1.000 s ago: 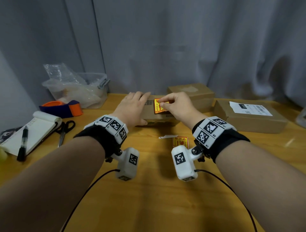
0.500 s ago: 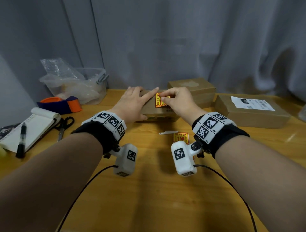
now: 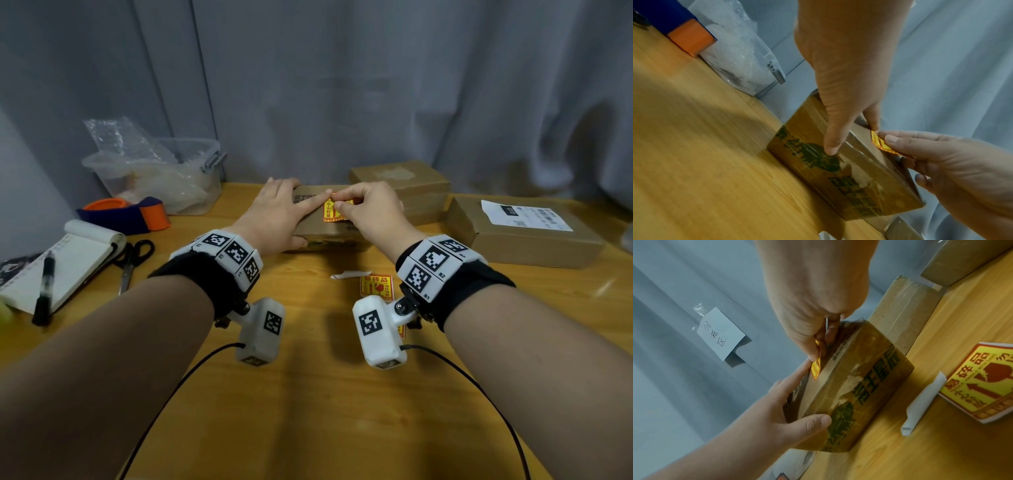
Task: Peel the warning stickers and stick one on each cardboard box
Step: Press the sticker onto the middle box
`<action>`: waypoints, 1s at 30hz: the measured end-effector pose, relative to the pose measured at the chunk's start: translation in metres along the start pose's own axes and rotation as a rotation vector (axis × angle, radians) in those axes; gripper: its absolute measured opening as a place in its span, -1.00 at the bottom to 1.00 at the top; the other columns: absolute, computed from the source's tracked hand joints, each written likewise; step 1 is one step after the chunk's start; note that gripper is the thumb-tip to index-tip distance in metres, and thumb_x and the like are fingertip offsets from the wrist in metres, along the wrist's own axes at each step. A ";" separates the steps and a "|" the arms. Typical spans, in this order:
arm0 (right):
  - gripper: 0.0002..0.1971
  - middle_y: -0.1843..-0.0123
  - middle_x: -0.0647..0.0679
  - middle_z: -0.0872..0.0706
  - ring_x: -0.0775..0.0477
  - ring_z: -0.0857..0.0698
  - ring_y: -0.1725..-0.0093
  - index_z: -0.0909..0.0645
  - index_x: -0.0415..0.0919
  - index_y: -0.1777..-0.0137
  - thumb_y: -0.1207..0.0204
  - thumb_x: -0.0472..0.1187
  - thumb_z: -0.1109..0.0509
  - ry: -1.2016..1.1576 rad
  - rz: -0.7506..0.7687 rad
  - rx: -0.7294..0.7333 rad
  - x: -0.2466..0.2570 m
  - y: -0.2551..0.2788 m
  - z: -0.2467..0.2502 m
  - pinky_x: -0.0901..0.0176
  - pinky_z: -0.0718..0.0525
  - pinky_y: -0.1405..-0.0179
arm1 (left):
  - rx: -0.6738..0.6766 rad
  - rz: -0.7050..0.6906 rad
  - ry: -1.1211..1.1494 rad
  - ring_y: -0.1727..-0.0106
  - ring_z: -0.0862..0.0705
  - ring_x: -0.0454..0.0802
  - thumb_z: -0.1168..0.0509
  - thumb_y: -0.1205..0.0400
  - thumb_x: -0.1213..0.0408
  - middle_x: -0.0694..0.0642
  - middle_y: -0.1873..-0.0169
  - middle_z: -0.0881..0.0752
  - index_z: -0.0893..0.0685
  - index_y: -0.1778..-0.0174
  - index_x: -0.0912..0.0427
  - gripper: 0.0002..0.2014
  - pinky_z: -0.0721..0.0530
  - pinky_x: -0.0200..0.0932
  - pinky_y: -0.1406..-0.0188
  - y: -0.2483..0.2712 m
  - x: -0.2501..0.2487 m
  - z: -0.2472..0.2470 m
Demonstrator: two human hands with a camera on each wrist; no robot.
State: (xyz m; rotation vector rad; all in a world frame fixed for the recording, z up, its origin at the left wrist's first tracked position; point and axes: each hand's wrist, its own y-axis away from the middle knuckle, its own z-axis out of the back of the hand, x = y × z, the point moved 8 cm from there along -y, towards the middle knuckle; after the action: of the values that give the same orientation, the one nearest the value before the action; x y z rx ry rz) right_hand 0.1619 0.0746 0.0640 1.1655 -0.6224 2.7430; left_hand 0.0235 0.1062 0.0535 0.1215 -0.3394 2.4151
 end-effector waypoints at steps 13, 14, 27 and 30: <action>-0.91 0.31 0.27 -0.51 0.00 -0.59 0.09 -0.75 0.03 0.05 -0.46 -0.12 -0.48 -0.057 0.005 0.019 -0.004 -0.010 -0.005 -0.30 -0.59 -0.21 | -0.272 0.316 0.380 -0.38 -0.38 0.21 -0.11 -0.64 -0.12 0.16 -0.21 -0.49 -0.44 -0.24 0.12 -0.58 0.00 0.14 -0.57 -0.013 0.004 0.005; -0.90 0.31 0.25 -0.50 0.00 -0.58 0.09 -0.74 0.03 0.03 -0.47 -0.12 -0.47 -0.049 0.009 0.024 -0.004 -0.010 -0.005 -0.29 -0.59 -0.21 | -0.281 0.329 0.361 -0.38 -0.38 0.21 -0.11 -0.63 -0.13 0.15 -0.24 -0.49 -0.41 -0.29 0.12 -0.54 -0.05 0.14 -0.55 -0.014 0.005 0.004; -0.59 0.06 0.04 -0.59 -0.10 -0.68 -0.05 -0.45 -0.08 -0.32 -0.51 -0.09 -0.43 0.043 0.008 -0.014 0.001 -0.011 0.002 -0.10 -0.67 -0.11 | -0.323 0.409 0.205 -0.27 -0.43 0.21 0.02 -0.67 -0.15 0.17 -0.19 -0.53 -0.52 -0.23 0.10 -0.55 -0.23 0.20 -0.34 -0.019 0.003 0.007; -0.58 0.00 -0.04 -0.66 -0.09 -0.68 -0.03 -0.43 -0.07 -0.32 -0.50 -0.08 -0.44 0.067 0.009 -0.014 0.001 -0.012 0.004 -0.04 -0.69 -0.05 | -0.316 0.399 0.189 -0.26 -0.44 0.20 0.04 -0.68 -0.14 0.17 -0.18 -0.53 -0.51 -0.20 0.13 -0.55 -0.25 0.19 -0.33 -0.018 0.003 0.006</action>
State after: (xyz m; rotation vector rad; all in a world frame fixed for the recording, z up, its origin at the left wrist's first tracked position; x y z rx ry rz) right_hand 0.1670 0.0837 0.0712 1.0657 -0.6395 2.7677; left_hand 0.0333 0.1196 0.0638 -0.3449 -0.7061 2.6946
